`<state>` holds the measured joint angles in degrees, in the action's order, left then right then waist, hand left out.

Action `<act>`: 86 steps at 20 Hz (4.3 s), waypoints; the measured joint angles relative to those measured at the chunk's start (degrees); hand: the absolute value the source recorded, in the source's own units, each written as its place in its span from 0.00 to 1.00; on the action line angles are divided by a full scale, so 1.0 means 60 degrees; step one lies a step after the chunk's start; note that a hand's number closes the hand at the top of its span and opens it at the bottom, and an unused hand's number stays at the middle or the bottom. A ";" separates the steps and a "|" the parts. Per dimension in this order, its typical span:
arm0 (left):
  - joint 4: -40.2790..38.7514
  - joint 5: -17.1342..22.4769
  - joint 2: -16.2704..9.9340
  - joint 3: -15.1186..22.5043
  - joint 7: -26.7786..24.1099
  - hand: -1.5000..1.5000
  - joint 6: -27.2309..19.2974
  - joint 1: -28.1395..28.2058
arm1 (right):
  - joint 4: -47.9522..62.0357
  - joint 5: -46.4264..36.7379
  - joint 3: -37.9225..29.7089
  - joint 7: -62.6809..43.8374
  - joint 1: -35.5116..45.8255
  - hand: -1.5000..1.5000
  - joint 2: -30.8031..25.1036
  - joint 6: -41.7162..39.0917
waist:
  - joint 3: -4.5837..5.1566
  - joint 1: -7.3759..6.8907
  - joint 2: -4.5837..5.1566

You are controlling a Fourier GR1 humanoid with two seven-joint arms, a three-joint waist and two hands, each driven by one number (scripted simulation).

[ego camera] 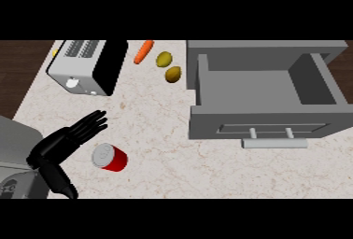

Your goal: Pick up the can, place it into the drawer and close the drawer

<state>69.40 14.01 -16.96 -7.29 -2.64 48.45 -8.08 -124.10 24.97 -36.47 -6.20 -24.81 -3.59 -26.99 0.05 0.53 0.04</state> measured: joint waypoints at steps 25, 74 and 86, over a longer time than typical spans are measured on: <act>-0.6346 -0.3436 0.0213 0.0759 -0.4380 0.00 -0.1396 -0.2036 | -0.0368 0.1031 -0.1020 -0.0933 0.0041 0.00 0.0020 -0.0602 | 0.0005 0.0062 0.0018; 0.1621 -0.0013 0.2815 0.1078 0.1230 1.00 -1.0123 -0.3513 | -0.1256 0.1189 -0.0765 -0.1417 -0.0228 0.00 0.0569 -0.0139 | -0.0012 -0.0042 -0.0035; 0.0787 -0.0144 0.2826 0.1770 0.2279 1.00 -1.1909 -0.6216 | -0.1029 0.1440 -0.0951 -0.1523 -0.0131 0.00 0.0321 -0.0206 | -0.0011 0.0061 -0.0008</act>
<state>74.12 13.15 -0.01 3.33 11.04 -23.00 -45.37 -130.27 33.61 -42.17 -15.33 -25.60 -1.66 -28.22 -0.02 0.89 -0.02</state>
